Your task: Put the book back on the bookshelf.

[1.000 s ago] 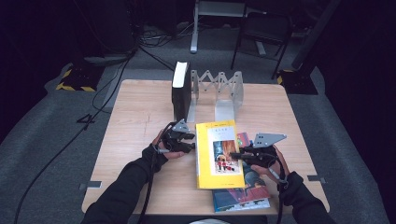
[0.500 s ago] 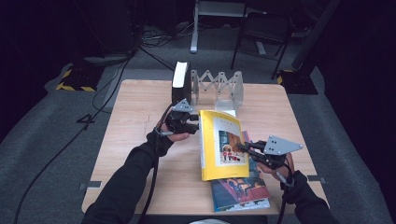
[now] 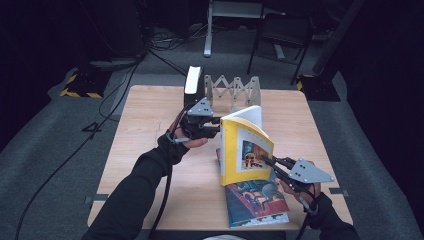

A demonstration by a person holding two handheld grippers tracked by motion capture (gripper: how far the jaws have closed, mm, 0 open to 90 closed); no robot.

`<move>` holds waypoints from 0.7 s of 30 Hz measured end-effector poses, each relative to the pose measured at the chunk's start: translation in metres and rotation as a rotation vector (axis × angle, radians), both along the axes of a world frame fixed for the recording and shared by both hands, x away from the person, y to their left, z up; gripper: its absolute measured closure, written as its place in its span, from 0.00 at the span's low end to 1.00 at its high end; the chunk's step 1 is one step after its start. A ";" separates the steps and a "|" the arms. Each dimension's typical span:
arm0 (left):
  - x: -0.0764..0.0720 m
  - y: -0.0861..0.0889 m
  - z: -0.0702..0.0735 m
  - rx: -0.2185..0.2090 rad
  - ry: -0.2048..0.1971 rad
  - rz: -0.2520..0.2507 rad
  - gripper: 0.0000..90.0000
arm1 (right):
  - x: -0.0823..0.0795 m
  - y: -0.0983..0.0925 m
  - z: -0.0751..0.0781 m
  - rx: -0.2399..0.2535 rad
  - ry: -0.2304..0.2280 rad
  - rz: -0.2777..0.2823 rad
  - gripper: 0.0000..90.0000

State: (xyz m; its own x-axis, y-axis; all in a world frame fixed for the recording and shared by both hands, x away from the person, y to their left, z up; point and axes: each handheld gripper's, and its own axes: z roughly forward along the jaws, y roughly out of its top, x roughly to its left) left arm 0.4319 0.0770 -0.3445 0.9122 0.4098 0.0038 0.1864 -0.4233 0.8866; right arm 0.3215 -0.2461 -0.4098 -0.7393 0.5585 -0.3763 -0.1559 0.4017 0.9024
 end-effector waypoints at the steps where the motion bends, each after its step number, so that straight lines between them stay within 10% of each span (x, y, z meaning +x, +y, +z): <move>1: -0.004 0.000 0.001 -0.007 -0.015 -0.007 0.74 | -0.005 -0.002 0.000 -0.004 -0.006 0.009 0.98; 10: -0.034 -0.001 0.002 -0.006 -0.081 -0.026 0.60 | -0.024 -0.013 -0.003 -0.010 0.004 0.041 0.98; 21: -0.067 0.024 -0.050 0.083 -0.044 -0.009 0.49 | -0.027 -0.012 -0.003 -0.021 -0.003 0.046 0.98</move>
